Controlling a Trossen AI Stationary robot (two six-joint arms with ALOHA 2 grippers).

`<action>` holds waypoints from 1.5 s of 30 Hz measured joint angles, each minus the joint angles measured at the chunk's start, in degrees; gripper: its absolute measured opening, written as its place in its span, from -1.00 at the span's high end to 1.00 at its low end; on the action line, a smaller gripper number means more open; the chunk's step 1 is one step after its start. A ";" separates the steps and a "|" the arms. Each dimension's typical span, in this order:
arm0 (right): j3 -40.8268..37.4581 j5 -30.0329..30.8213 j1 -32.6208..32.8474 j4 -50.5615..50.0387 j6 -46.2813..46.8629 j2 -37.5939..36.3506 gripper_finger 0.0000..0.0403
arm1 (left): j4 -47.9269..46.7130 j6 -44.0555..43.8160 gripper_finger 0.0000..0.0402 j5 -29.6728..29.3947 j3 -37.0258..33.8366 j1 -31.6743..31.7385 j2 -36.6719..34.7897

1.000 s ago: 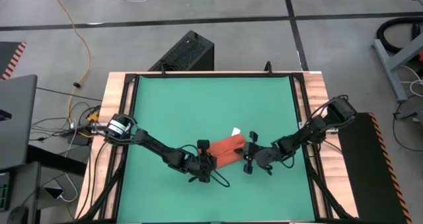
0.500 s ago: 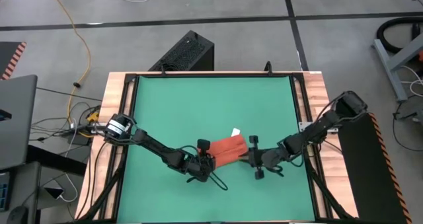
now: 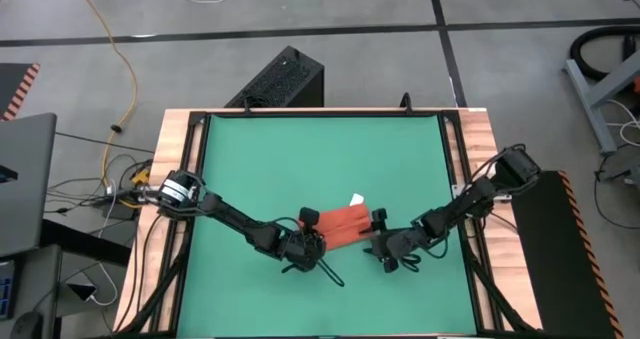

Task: Roll towel
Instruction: Roll the orange towel

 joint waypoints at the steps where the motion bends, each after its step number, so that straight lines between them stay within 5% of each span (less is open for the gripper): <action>1: 0.00 0.02 -0.14 -0.05 -0.97 -0.13 -0.36 | -0.01 0.35 1.00 0.05 0.00 0.03 0.01; 11: -0.09 2.11 -0.94 -4.28 -6.38 -4.33 -0.36 | -1.09 1.96 1.00 1.90 -0.04 1.80 0.04; 24: -3.14 0.64 -6.29 -0.64 -1.80 2.14 -0.33 | -1.03 5.69 1.00 4.34 -0.09 2.60 -0.01; 40: -7.02 3.72 -6.51 3.32 4.81 2.40 0.85 | 0.22 6.65 1.00 5.94 -0.17 2.78 -0.02; 45: -6.54 -2.76 -6.66 1.99 11.75 0.75 0.86 | 0.31 6.42 1.00 6.26 -0.17 2.75 -0.02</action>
